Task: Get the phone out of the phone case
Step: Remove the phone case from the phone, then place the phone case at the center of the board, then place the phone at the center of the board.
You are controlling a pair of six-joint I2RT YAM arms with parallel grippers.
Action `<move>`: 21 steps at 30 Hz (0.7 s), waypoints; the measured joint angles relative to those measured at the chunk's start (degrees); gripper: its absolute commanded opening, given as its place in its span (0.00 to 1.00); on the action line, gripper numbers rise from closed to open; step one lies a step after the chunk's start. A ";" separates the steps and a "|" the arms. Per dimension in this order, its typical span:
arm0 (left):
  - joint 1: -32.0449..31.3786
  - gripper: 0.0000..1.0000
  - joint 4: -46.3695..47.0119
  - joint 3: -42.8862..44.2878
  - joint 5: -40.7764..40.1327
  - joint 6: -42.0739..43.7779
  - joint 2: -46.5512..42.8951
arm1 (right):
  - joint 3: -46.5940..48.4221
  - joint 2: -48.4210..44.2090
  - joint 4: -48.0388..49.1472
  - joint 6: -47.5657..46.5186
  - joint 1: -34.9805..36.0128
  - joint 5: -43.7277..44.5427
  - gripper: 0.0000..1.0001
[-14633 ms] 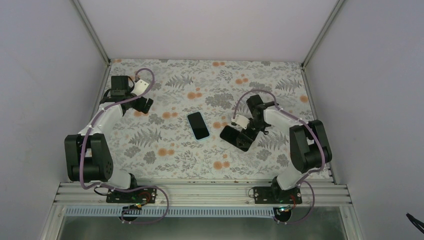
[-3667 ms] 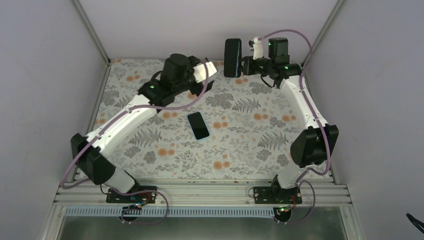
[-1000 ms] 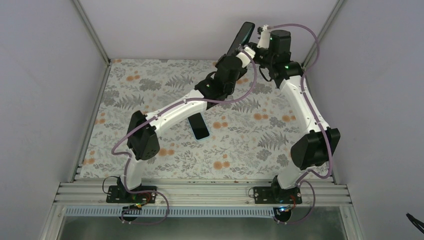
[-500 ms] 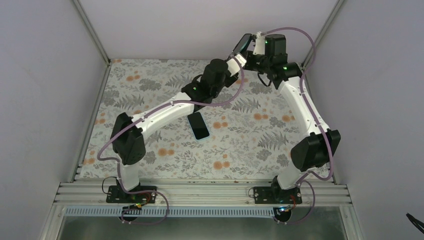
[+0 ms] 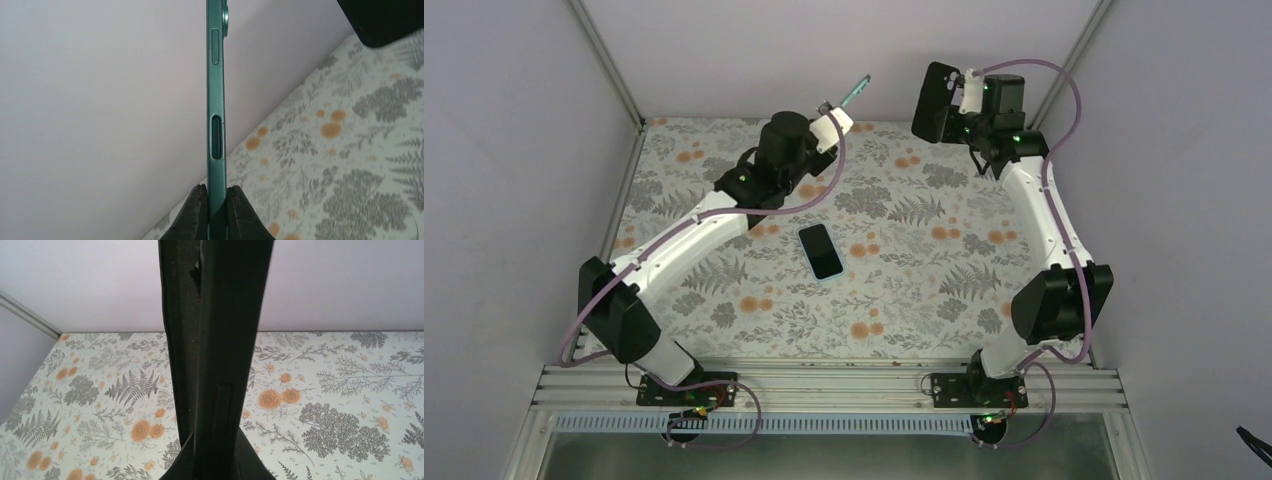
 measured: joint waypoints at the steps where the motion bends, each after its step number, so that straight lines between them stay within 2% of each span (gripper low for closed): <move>1: 0.17 0.02 -0.50 -0.98 0.00 0.57 -0.63 | 0.00 0.00 0.15 -0.57 0.28 0.04 0.03; 3: 0.26 0.02 -0.55 -4.31 -0.35 2.08 -1.99 | -0.35 0.00 0.13 -2.34 0.37 -0.24 0.03; 7: 1.20 0.02 1.66 -18.69 -4.39 8.17 -6.49 | -2.23 0.42 -2.49 -8.57 0.35 -4.66 0.03; 12: 6.91 0.02 3.32 -34.03 -12.11 15.65 -9.55 | -6.34 4.33 -8.46 -16.90 0.31 -11.65 0.03; 16: 11.19 0.02 9.44 -44.54 -19.45 22.38 -13.03 | -11.19 8.74 -12.72 -21.86 0.31 -15.58 0.03; 21: 11.54 0.02 21.99 -54.84 -25.59 30.60 -13.55 | -14.95 13.11 -14.38 -24.50 0.31 -16.13 0.04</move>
